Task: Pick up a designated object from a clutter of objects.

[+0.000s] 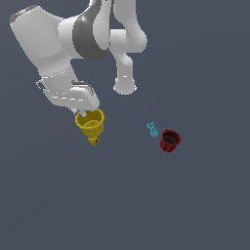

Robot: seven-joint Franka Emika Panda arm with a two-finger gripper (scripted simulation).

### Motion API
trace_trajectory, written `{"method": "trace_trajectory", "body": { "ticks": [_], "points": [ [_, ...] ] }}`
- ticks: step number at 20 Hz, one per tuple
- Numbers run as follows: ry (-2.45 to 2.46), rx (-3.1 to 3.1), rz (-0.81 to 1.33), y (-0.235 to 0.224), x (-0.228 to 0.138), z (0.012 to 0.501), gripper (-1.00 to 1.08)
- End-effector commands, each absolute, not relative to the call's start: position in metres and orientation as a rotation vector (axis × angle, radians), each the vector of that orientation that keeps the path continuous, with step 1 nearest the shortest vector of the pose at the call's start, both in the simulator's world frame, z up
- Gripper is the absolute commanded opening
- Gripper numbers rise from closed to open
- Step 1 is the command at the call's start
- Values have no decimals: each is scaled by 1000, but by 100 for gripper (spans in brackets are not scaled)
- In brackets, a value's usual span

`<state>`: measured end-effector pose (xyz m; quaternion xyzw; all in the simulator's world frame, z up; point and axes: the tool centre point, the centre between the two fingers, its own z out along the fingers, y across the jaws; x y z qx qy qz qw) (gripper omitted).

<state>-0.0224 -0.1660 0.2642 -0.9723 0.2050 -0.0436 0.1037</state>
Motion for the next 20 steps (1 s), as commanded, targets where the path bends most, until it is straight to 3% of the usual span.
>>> {"method": "trace_trajectory", "body": {
  "ticks": [1, 11, 20],
  "points": [
    [605, -2869, -131, -168, -22, 293, -100],
    [602, -2867, -133, -172, -18, 386, -100],
    [598, -2865, -134, -174, -14, 425, -100]
  ]
}}
